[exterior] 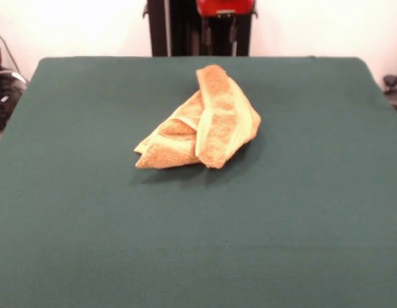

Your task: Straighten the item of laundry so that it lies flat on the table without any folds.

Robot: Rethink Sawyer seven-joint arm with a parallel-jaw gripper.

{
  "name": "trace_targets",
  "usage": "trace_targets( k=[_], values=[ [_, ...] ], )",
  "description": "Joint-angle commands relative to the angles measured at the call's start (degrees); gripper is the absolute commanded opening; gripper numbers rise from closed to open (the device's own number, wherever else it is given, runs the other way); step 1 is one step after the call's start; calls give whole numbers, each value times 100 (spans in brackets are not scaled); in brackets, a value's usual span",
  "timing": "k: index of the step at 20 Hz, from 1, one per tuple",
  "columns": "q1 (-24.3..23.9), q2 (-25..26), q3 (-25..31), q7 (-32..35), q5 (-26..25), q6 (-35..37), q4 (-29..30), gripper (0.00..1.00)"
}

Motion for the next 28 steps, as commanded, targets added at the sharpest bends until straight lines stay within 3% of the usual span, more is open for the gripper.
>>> trace_targets(
  k=[1, 7, 16, 21, 28],
  values=[
    [60, -309, 633, 372, 217, 780, -592, 100],
    [126, 382, 619, 539, 48, 95, -1041, 100],
    [80, 1031, 613, 458, -131, -333, -1592, 100],
    [92, 1147, 520, 519, -154, -416, -1632, 100],
    [85, 1766, 434, 718, -136, -978, -1779, 100]
  ],
)
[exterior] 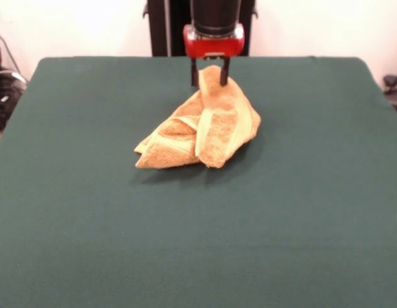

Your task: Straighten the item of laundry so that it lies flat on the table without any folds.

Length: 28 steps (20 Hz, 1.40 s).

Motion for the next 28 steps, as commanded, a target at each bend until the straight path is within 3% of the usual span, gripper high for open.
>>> trace_targets(
  k=[1, 9, 25, 26, 28],
  values=[
    [65, 767, 419, 700, -137, -631, -544, 100],
    [-18, 1282, 443, 734, -78, -946, -726, 100],
    [151, 1100, 237, 633, -121, -574, -789, 100],
    [180, 1098, 203, 634, -133, -581, -802, 0],
    [207, 1089, 201, 586, -149, -521, -846, 0]
  ],
)
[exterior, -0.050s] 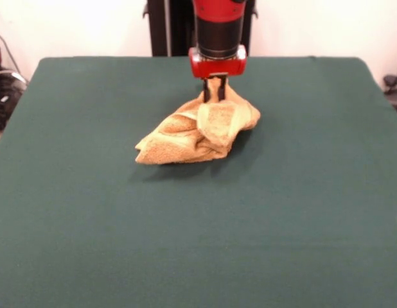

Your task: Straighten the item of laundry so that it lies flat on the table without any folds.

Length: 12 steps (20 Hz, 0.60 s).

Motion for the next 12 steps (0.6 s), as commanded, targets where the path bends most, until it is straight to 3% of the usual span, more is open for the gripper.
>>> trace_targets(
  k=[1, 5, 8, 12],
  values=[
    [184, 493, 199, 558, -108, -13, -712, 0],
    [150, 479, 239, 538, -45, 213, -707, 0],
    [191, 125, 189, 565, -7, 384, -556, 0],
    [181, -1119, 217, 515, 157, 1199, -39, 0]
  ],
)
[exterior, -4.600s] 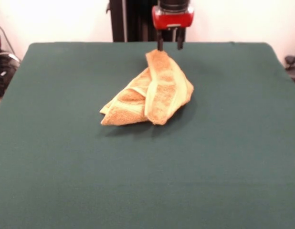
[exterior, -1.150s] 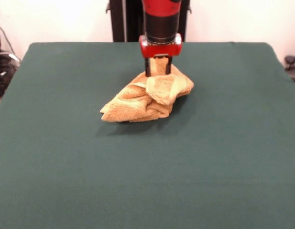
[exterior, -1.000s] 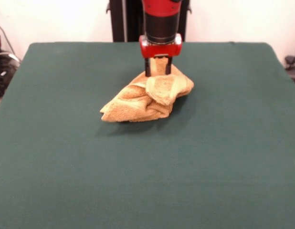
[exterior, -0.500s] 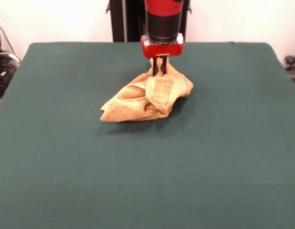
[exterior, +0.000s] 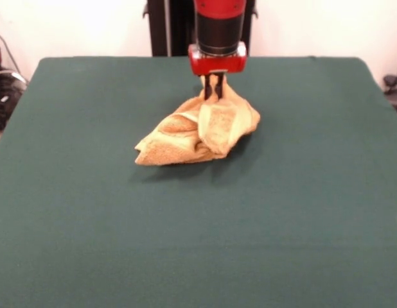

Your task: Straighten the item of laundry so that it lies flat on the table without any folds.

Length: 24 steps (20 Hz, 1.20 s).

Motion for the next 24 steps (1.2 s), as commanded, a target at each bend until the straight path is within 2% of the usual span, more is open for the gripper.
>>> trace_targets(
  k=[1, 5, 13, 24],
  values=[
    [166, -1224, 232, 492, 218, 1233, 21, 0],
    [171, -1861, 248, 443, 311, 1876, 75, 0],
    [-20, -2397, 326, 57, 77, 2649, -162, 0],
    [-496, -3327, 388, -821, -182, 4149, -572, 0]
  ],
)
